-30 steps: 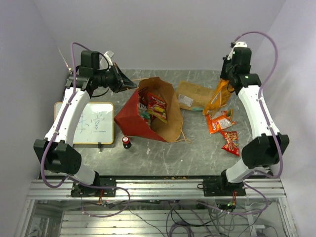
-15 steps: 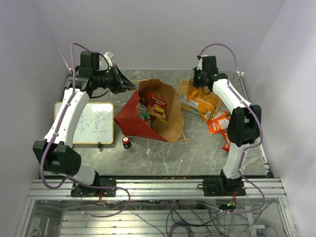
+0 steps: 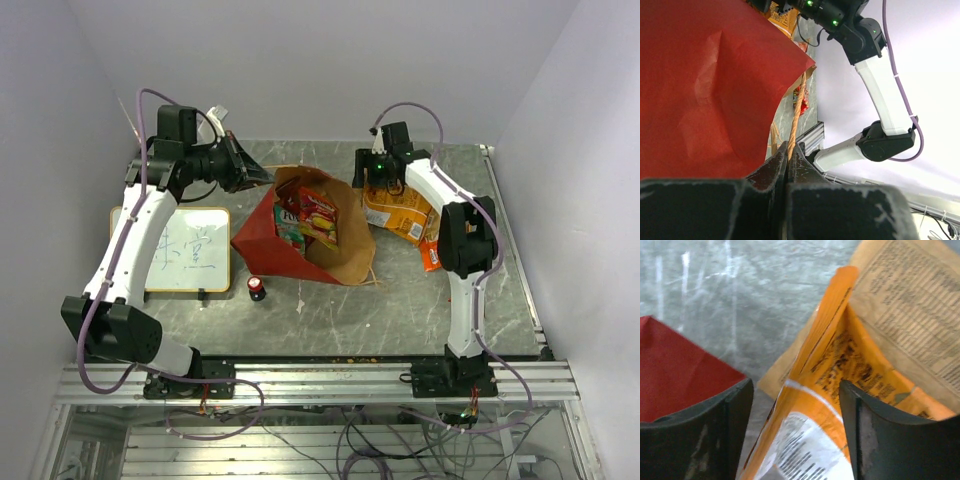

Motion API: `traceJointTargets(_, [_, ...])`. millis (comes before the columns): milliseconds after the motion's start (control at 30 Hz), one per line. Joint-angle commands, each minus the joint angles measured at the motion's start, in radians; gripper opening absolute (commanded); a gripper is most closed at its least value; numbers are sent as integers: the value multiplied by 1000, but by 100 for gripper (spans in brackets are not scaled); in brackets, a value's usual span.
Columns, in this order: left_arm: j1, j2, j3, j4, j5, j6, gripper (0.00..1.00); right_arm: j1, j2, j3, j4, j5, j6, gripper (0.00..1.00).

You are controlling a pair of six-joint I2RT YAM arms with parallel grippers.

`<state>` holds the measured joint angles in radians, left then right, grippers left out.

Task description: Take the snacks out of the paper bag

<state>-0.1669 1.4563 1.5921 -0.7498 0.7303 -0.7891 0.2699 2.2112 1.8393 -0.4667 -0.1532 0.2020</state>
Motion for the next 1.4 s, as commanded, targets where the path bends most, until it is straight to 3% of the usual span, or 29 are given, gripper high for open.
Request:
traceJointTargets(0, [9, -46, -3, -13, 1, -4, 7, -23, -40, 46, -67, -176, 45, 73])
traceJointTargets(200, [9, -86, -44, 13, -4, -24, 7, -74, -304, -183, -19, -224, 58, 94])
traceJointTargets(367, [10, -97, -62, 22, -10, -31, 7, -88, -428, -382, 18, -306, 44, 95])
traceJointTargets(500, [9, -105, -75, 53, -2, -54, 7, -88, -426, -467, 72, -364, 114, 92])
traceJointTargets(700, [9, -112, -77, 32, -1, -46, 7, -90, -305, -401, 51, -288, 140, 83])
traceJointTargets(1033, [9, -177, -171, 44, 13, -64, 7, -137, -148, -253, -59, 148, 159, 80])
traceJointTargets(1233, [9, -202, -169, 13, -1, -40, 7, -138, -325, -338, 29, 30, 126, 78])
traceJointTargets(1367, [10, -221, -194, 89, 23, -85, 7, -129, -470, -336, -46, -43, 128, 78])
